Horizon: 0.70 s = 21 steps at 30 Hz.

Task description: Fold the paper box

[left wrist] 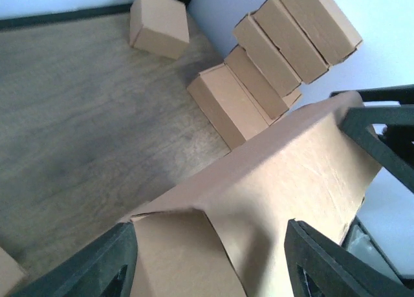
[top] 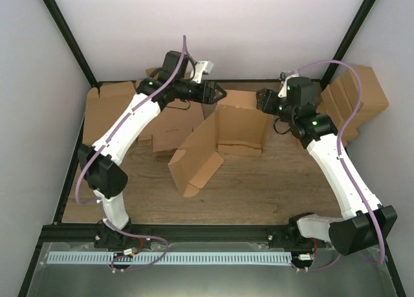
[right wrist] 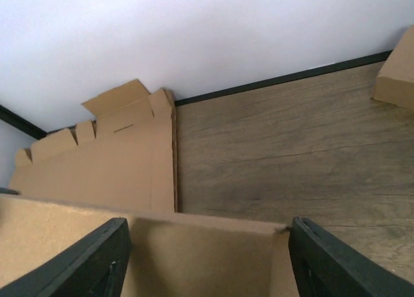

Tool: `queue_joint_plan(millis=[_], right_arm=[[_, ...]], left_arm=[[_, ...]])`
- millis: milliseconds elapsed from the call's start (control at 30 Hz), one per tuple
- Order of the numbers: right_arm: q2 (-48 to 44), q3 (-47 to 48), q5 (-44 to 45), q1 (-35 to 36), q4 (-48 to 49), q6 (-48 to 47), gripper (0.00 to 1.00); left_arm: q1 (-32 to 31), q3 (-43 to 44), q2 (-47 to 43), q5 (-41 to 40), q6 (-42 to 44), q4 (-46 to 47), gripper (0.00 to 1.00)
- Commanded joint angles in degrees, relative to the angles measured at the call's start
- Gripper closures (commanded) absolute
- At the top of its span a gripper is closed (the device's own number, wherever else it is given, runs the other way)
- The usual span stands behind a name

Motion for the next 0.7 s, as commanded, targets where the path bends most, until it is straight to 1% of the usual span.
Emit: queue_joint_plan(millis=[0,67,167,300,467,500,567,633,667], right_arm=[[-0.4,-1.1,-4.2,-0.5,0.7,0.4,0.35],[-1.8,-3.5,-4.9,-0.5,1.2,0.4,0.41],[-3.6,-6.8,-6.2,-0.5,2.3,0.4,0.48],[-4.6,-8.9,-7.4,-0.5,2.5,0.6,0.51],[-5.0,-10.6,-7.1,-0.5,2.7,0.0,0.51],[-4.9,-10.7,-7.1,-0.5,2.6,-0.3,0.5],[-5.1,-10.3,-7.1,-0.5,2.1,-1.6,0.42],[-5.6,-9.9,-7.2,-0.5,1.7,-3.3,0.27],[-5.9,-9.6,-6.6,-0.5,1.4,-4.1,0.22]], left_arm=[[0.0,1.5,1.6,4.7,-0.9,1.4,0.43],[0.0,1.2,1.7,5.4,-0.6,1.1,0.55],[0.0,0.5,2.1,6.7,-0.4,0.9,0.61],[-0.2,-0.7,2.8,8.5,-0.5,0.9,0.63],[-0.2,-1.1,2.4,5.5,0.7,-0.7,0.62],[-0.2,-1.0,2.3,5.1,0.9,-0.9,0.62],[-0.2,-0.8,2.2,4.5,1.2,-1.1,0.6],[-0.2,-0.4,2.0,5.2,1.6,-0.8,0.56],[-0.1,-0.1,1.9,6.2,2.0,-0.7,0.54]])
